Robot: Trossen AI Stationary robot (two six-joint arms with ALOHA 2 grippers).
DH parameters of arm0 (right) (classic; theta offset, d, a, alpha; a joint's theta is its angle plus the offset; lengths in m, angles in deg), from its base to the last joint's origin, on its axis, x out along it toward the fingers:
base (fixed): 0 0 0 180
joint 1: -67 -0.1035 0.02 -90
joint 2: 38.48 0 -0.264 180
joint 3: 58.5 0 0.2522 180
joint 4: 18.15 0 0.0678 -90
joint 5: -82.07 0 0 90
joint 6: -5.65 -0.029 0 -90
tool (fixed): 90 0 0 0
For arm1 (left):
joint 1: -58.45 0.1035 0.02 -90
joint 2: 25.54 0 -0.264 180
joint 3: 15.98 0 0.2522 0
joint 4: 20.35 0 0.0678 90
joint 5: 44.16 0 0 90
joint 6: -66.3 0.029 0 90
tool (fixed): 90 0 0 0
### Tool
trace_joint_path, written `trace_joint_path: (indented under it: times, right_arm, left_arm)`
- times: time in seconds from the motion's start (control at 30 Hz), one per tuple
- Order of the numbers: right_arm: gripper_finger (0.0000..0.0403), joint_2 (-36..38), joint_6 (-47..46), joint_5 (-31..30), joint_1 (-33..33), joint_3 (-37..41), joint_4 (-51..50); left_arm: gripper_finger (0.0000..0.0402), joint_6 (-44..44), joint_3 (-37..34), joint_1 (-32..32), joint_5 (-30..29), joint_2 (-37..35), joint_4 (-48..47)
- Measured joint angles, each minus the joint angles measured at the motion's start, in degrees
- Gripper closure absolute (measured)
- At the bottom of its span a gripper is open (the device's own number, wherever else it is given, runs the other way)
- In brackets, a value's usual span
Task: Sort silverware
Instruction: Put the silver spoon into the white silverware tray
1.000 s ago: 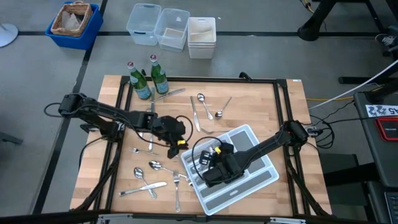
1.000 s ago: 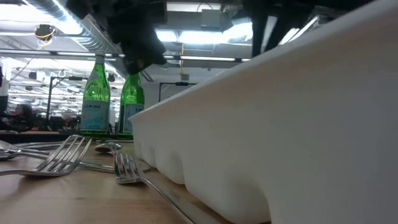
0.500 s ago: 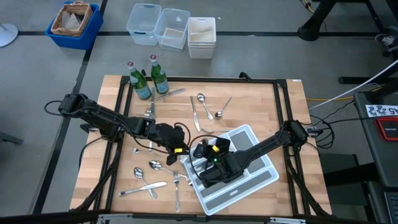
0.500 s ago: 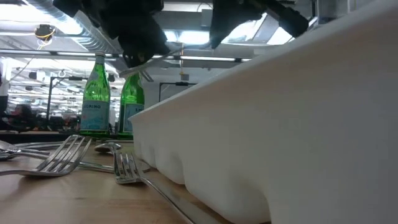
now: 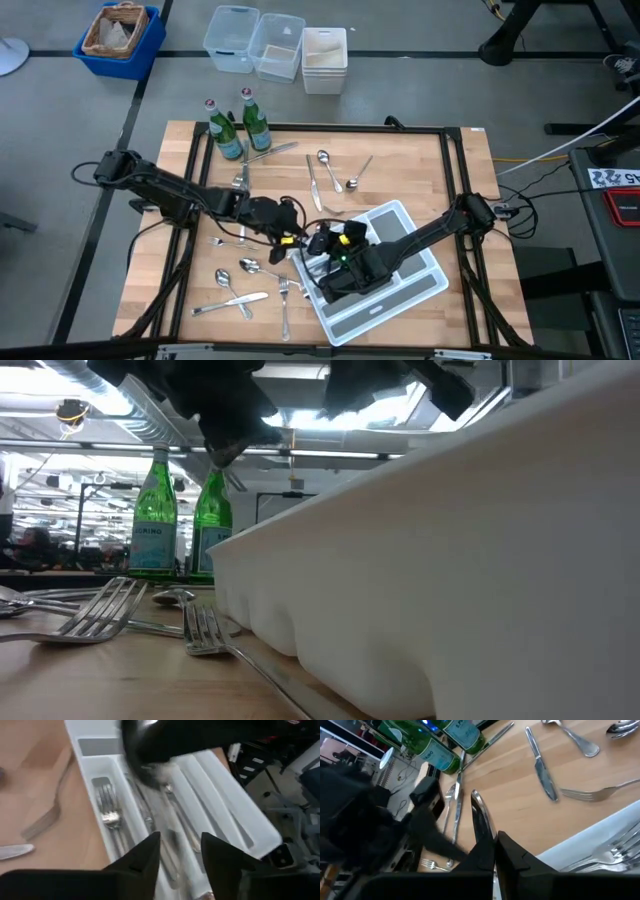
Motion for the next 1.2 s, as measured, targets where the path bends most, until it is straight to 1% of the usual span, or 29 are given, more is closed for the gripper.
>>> trace_joint_path:
  times: [0.17, 0.27, 0.37, 0.47, 0.57, 0.8, 0.83, 1.0, 1.13, 1.2]
  right_arm:
    - [0.04, 0.0, 0.61, 0.18, -0.02, -0.02, -0.25]
    - [0.04, 0.0, 0.86, 0.03, -0.02, -0.02, -0.01]
    - [0.04, 0.0, 2.17, -0.97, -0.02, -0.02, 0.87]
    - [0.04, 0.0, 3.52, -1.7, -0.02, -0.02, 2.1]
    - [0.04, 0.0, 4.25, -2.11, -0.02, -0.02, 2.47]
    - [0.04, 0.0, 6.11, -2.02, 0.0, -0.02, 2.45]
    - [0.04, 0.0, 6.73, -2.28, -0.02, -0.02, 2.37]
    - [0.04, 0.0, 8.11, -2.35, -0.02, -0.02, 2.41]
    - [0.0399, 0.0, 8.36, -2.37, -0.02, -0.02, 2.39]
    - [0.0394, 0.0, 8.36, -2.29, -0.02, -0.02, 2.43]
  left_arm:
    - [0.0225, 1.18, 0.0, 0.01, -0.08, 0.0, 0.33]
    - [0.022, 1.04, 0.0, -0.02, 0.1, 0.0, 0.45]
    - [0.0226, 1.01, 0.0, 0.03, 0.26, 0.0, 0.42]
    - [0.0245, 1.15, 0.0, 0.0, 0.36, 0.0, 0.44]
    - [0.0276, 1.04, 0.0, 0.0, 0.49, 0.0, 0.43]
    - [0.0378, 0.7, 0.0, -0.04, 0.45, 0.0, 0.42]
    - [0.0387, 0.09, 0.0, 0.0, 0.52, 0.0, 0.42]
    - [0.0386, -0.95, 0.02, 0.0, 0.49, 0.0, 0.4]
    - [0.0395, -1.94, 0.02, 0.02, 0.5, 0.0, 0.39]
    - [0.0394, -2.28, 0.02, 0.0, 0.51, 0.0, 0.4]
